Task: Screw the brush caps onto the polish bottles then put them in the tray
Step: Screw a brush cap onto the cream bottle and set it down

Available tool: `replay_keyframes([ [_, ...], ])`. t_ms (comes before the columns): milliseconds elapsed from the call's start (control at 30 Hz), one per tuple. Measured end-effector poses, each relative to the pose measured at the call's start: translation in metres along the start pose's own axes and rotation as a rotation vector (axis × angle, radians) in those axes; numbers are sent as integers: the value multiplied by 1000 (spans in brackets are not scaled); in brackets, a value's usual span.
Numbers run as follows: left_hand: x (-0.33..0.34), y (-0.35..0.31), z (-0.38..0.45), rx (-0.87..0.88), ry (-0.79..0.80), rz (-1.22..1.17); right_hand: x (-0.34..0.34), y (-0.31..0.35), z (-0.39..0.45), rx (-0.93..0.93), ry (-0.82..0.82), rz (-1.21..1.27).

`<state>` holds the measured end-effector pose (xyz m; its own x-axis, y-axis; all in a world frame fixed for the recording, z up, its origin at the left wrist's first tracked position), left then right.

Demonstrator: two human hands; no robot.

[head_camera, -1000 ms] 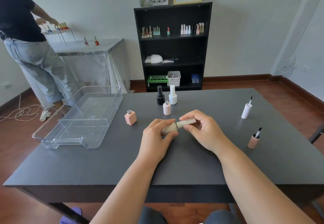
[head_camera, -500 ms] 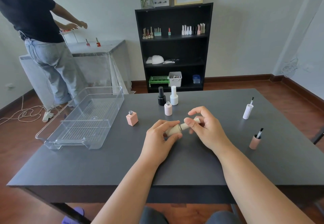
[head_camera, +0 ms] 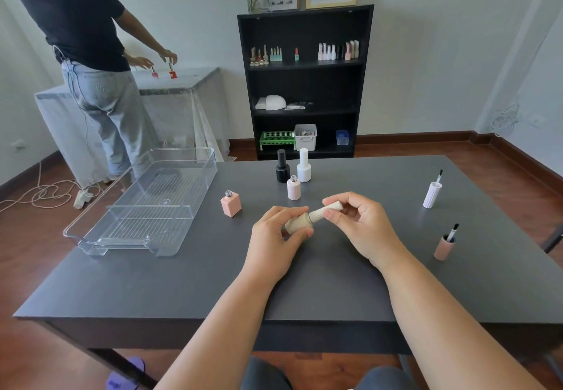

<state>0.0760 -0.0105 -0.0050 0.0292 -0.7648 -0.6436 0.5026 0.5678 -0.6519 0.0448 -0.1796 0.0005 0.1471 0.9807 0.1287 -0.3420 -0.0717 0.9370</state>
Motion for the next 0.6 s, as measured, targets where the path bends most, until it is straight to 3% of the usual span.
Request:
replay_keyframes([
  [200, 1, -3, 0, 18, 11, -35, -16, -1, 2, 3, -141, -113],
  [367, -3, 4, 0, -50, -13, -74, 3, -13, 2, 125, 31, 161],
  [433, -4, 6, 1, -73, -19, -89, 7, -9, 1, 88, 72, 228],
  [600, -2, 4, 0, -72, -6, -80, 1, -2, 1, 30, 8, 253],
])
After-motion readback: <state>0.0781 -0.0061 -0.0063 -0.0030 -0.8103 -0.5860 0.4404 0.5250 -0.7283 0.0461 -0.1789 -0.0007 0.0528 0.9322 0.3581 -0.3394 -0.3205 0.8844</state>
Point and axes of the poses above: each hand's wrist, its own z-axis towards the middle knuckle, its own x-axis out of the palm, y = z × x, the point moved 10 cm from there along z, towards the middle knuckle, and after that the axes turned 15 degrees about z, right-handed, at the moved point
